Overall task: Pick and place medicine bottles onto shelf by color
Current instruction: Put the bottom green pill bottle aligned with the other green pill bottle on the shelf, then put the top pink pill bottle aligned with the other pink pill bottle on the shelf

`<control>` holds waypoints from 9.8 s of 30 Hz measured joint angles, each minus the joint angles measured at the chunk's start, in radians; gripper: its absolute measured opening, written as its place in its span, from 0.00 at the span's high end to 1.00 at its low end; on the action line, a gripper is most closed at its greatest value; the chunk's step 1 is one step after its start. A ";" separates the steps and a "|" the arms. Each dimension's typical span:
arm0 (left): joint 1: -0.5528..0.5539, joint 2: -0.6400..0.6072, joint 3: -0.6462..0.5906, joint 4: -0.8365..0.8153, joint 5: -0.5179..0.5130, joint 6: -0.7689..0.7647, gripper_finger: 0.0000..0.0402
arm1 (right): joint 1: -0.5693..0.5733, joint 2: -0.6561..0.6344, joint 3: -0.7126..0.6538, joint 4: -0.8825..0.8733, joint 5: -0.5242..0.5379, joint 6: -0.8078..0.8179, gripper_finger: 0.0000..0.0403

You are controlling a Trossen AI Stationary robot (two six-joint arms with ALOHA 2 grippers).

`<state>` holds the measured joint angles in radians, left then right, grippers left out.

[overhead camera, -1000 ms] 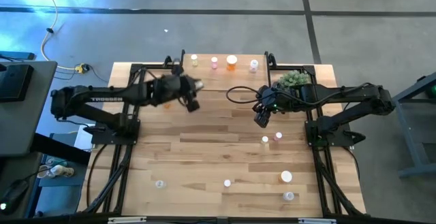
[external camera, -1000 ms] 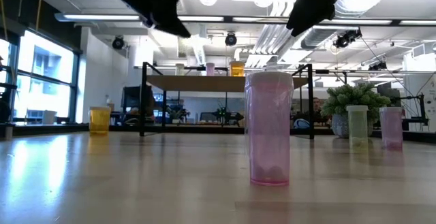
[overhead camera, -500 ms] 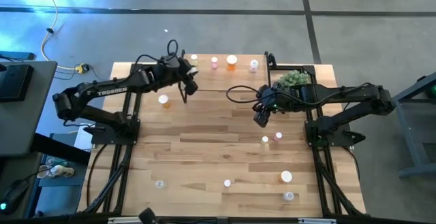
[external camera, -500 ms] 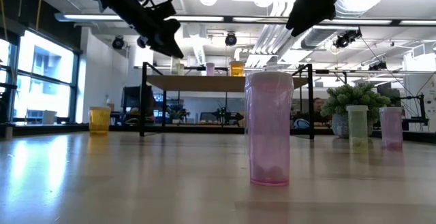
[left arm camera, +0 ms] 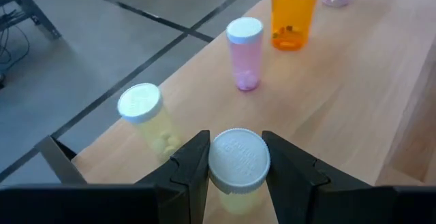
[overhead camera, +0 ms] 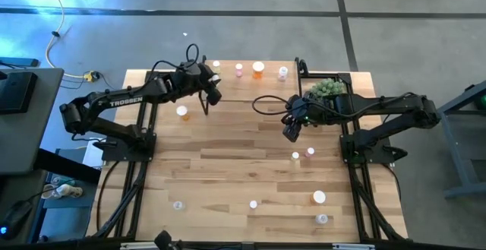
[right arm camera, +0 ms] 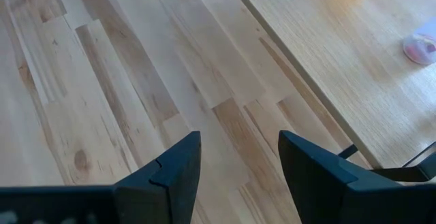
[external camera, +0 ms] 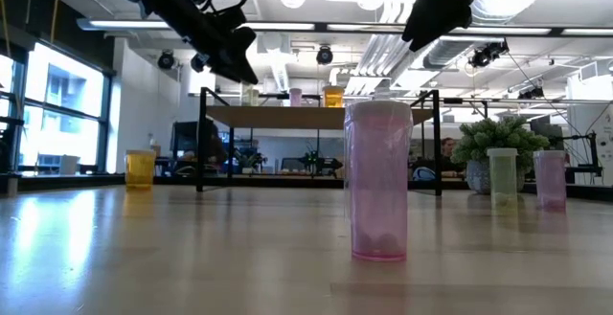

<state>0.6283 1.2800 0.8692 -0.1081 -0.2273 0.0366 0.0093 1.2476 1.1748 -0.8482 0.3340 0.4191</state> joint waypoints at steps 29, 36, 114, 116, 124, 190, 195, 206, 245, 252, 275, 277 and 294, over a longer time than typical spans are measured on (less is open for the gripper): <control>0.013 0.049 -0.002 0.036 -0.019 -0.033 0.66 | 0.000 0.000 0.000 0.000 0.000 0.000 0.53; 0.013 0.050 -0.002 0.049 -0.032 -0.033 0.58 | 0.000 0.000 0.000 0.000 0.000 0.000 0.53; -0.416 -0.148 -0.260 0.323 0.189 -0.218 0.42 | 0.265 -0.318 -0.476 -0.202 -0.012 0.742 0.53; -0.424 -0.148 -0.260 0.324 0.189 -0.217 0.42 | 0.276 -0.319 -0.491 -0.193 -0.012 0.769 0.53; -0.433 -0.148 -0.260 0.321 0.182 -0.217 0.42 | 0.337 -0.318 -0.504 -0.122 0.000 0.788 0.53; -0.432 -0.148 -0.260 0.305 0.135 -0.218 0.42 | 0.449 0.010 -0.456 -0.069 0.072 0.970 0.74; -0.432 -0.148 -0.260 0.284 0.127 -0.219 0.42 | 0.421 -0.025 -0.364 -0.169 0.146 0.941 0.75; -0.432 -0.148 -0.260 0.208 0.095 -0.217 0.42 | 0.159 -0.032 -0.093 -0.166 0.238 0.522 0.75; -0.432 -0.148 -0.260 0.066 0.085 -0.244 0.42 | -0.435 0.499 0.833 -0.247 -0.072 -0.140 0.75; -0.432 -0.148 -0.260 0.066 0.085 -0.244 0.42 | -0.411 0.590 0.874 -0.281 -0.137 -0.172 0.75; -0.433 -0.148 -0.260 0.067 0.083 -0.246 0.42 | -0.355 0.771 0.873 -0.082 -0.156 -0.259 0.75; -0.432 -0.148 -0.260 0.067 0.083 -0.246 0.42 | -0.355 0.780 0.872 -0.059 -0.166 -0.257 0.75; -0.432 -0.148 -0.260 0.067 0.082 -0.246 0.42 | -0.354 0.820 0.872 -0.076 -0.186 -0.256 0.75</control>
<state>0.1959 1.1324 0.6090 -0.0410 -0.1455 -0.2091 -0.3443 2.0675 2.0468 -0.9241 0.1480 0.1633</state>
